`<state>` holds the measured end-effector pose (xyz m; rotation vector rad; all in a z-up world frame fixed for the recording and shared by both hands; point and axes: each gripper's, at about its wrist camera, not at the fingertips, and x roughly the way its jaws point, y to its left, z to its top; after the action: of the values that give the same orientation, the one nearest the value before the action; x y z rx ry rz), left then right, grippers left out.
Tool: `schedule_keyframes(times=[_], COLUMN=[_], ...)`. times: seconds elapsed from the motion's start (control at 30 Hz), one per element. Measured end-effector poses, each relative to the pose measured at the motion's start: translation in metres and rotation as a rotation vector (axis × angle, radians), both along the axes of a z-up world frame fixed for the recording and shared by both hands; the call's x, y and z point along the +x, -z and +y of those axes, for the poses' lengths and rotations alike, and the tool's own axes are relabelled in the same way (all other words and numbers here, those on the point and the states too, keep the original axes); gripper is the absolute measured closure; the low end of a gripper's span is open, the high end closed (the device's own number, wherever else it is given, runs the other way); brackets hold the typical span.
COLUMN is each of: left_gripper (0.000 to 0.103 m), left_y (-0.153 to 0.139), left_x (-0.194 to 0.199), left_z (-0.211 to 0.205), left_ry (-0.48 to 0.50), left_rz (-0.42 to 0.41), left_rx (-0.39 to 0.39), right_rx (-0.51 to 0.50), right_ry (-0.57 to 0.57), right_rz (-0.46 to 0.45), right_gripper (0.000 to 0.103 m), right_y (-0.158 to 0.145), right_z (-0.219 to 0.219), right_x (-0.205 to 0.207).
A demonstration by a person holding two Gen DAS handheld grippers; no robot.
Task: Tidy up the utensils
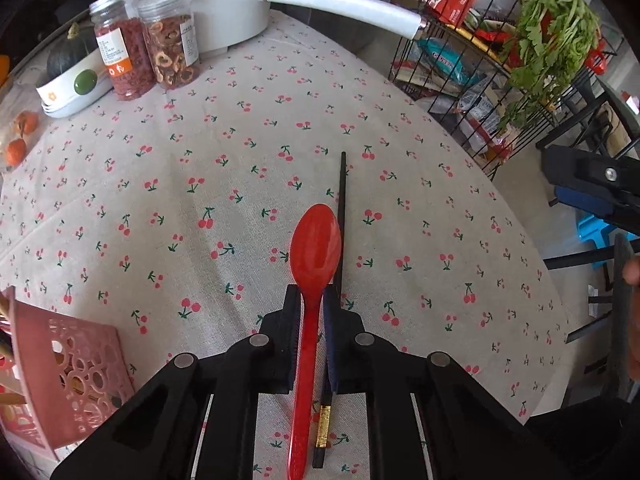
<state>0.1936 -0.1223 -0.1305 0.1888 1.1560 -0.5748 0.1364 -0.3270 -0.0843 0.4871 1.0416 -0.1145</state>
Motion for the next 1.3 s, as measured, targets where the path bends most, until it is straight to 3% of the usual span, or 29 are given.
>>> schedule_keyframes(times=[0.3,0.37,0.4,0.57,0.63,0.8,0.93,1.1,1.3], left_gripper=[0.093,0.095,0.102,0.103,0.103,0.101,0.097,0.063,0.063], left_y=[-0.069,-0.076,-0.079,-0.093,-0.095,-0.076,-0.054,-0.02,0.009], left_x=[-0.051,-0.062,-0.065,-0.078,-0.08,-0.074,-0.07,-0.048,-0.015], left_z=[0.047,0.064,0.071,0.104,0.109,0.117,0.094,0.053,0.01], left_ry=[0.013,0.001,-0.006,-0.035,-0.026,-0.025,0.03,0.073,0.136], left_rz=[-0.158,-0.178,-0.185,-0.194,-0.2,-0.114,-0.048,0.027,0.051], left_rx=[-0.09,-0.114,-0.126,-0.204,-0.201,-0.179,-0.12,-0.043,0.008], right_rx=[-0.017,-0.03,-0.038,-0.075,-0.083,-0.111,-0.072,-0.062,-0.04], right_ry=[-0.031,-0.045,-0.053,-0.094,-0.112,-0.104,-0.054,-0.02,-0.005], right_rz=[0.042,0.056,0.064,0.105,0.121,0.174,0.173,0.168,0.164], right_gripper=[0.006,0.006,0.006,0.006,0.006,0.01,0.01,0.01,0.01], right_y=[0.012,0.017,0.019,0.035,0.043,0.061,0.058,0.05,0.046], right_z=[0.03,0.039,0.044,0.071,0.082,0.09,0.075,0.053,0.025], right_x=[0.017,0.021,0.024,0.038,0.045,0.06,0.059,0.047,0.032])
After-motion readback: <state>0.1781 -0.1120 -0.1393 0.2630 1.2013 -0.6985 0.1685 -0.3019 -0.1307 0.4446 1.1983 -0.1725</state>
